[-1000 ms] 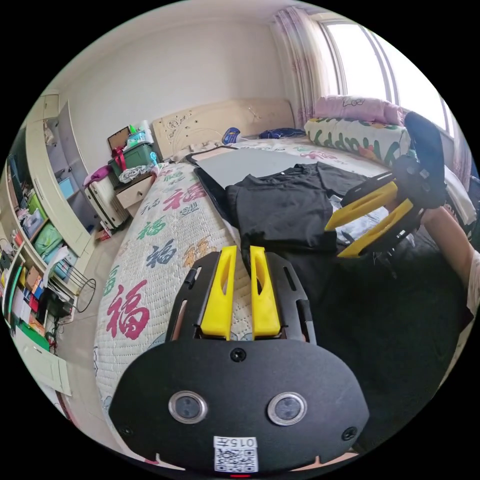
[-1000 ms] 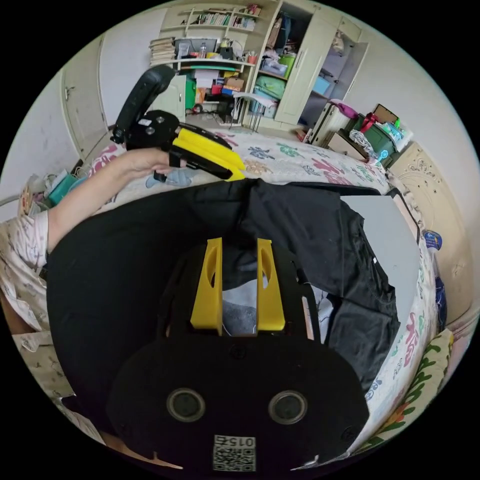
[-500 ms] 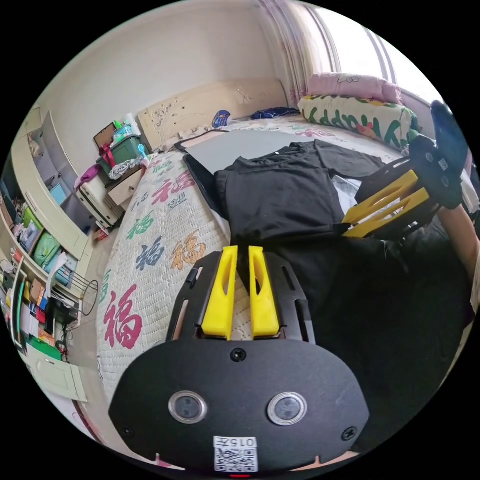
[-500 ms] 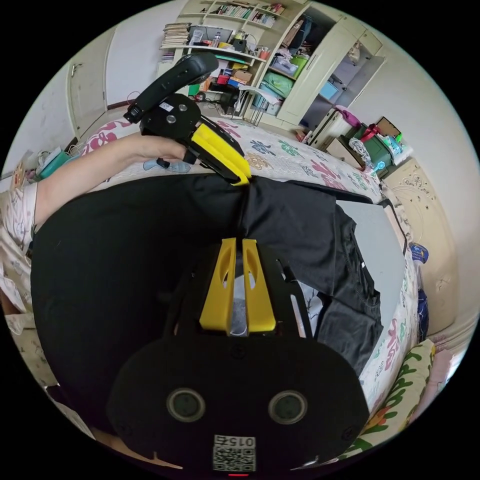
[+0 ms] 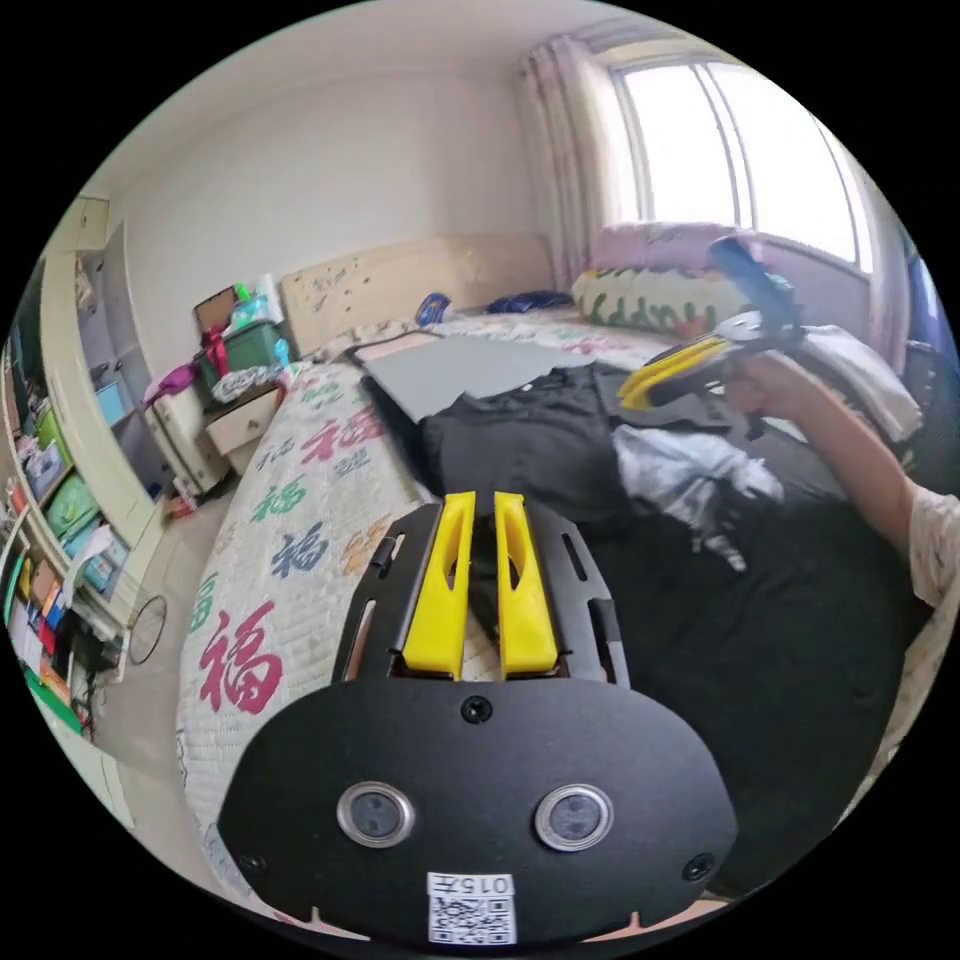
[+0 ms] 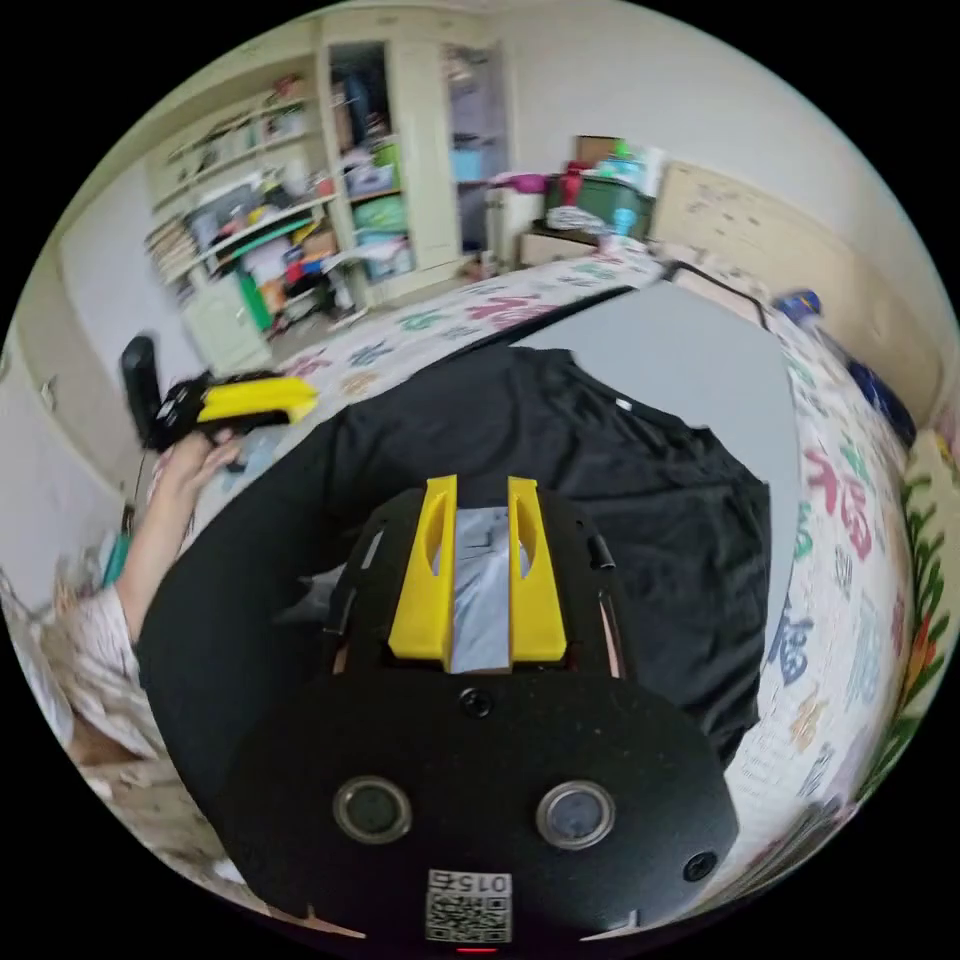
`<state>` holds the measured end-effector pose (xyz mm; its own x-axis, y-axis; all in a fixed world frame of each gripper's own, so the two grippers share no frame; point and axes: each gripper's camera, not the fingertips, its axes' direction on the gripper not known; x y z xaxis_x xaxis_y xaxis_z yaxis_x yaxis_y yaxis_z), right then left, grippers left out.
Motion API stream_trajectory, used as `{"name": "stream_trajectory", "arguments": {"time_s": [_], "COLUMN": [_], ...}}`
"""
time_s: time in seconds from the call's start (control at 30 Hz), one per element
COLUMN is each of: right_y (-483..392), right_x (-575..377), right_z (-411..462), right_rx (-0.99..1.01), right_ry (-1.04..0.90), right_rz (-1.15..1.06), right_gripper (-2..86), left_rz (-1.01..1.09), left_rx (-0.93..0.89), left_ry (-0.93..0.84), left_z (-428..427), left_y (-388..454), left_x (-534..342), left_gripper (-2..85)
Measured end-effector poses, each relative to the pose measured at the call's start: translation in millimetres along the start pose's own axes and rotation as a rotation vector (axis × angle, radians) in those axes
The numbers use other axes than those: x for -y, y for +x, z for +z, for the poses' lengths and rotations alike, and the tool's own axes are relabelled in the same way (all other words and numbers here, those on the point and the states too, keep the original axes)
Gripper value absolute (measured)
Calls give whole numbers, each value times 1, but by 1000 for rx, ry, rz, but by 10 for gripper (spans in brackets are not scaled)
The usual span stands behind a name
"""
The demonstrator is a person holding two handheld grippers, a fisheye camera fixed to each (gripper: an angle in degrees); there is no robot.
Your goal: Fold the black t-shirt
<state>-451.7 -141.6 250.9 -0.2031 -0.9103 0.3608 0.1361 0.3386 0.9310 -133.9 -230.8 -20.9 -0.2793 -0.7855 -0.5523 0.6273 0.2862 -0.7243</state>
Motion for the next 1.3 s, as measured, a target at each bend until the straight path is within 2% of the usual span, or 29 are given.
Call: {"name": "stream_trajectory", "arguments": {"time_s": [0.1,0.3,0.57,0.67,0.77,0.83,0.97,1.03,1.13,1.23,1.3], "right_y": [-8,-59,-114,-127,-117,-107,-62,-34,13,39,46], "right_x": [39,115,192,222,259,280,313,321,330,337,351], "right_z": [26,59,73,41,-24,-55,-70,-51,-15,12,39], "right_rx": [-30,-127,-186,-126,-79,-95,-267,-314,-311,-293,-287], "right_ry": [-88,-126,-154,-92,63,106,99,61,27,50,-17], "right_rz": [6,-41,-79,-77,-4,1,37,75,158,213,235], "right_gripper": [89,95,76,93,98,96,92,96,116,121,124], "left_rz": [94,218,245,165,-69,-109,-108,-151,-202,-218,-216], "left_rx": [-146,-140,-127,-183,-50,20,189,280,252,236,195], "left_ry": [-37,-249,-228,-121,28,20,-180,-198,-213,-300,-333], "left_z": [6,46,33,5,-19,-11,72,101,148,200,233], "left_y": [1,-7,-59,-105,-176,-210,-276,-304,-347,-377,-393], "left_x": [7,18,35,53,82,100,146,166,199,226,240], "left_gripper": [15,19,29,33,39,44,64,70,81,106,129]}}
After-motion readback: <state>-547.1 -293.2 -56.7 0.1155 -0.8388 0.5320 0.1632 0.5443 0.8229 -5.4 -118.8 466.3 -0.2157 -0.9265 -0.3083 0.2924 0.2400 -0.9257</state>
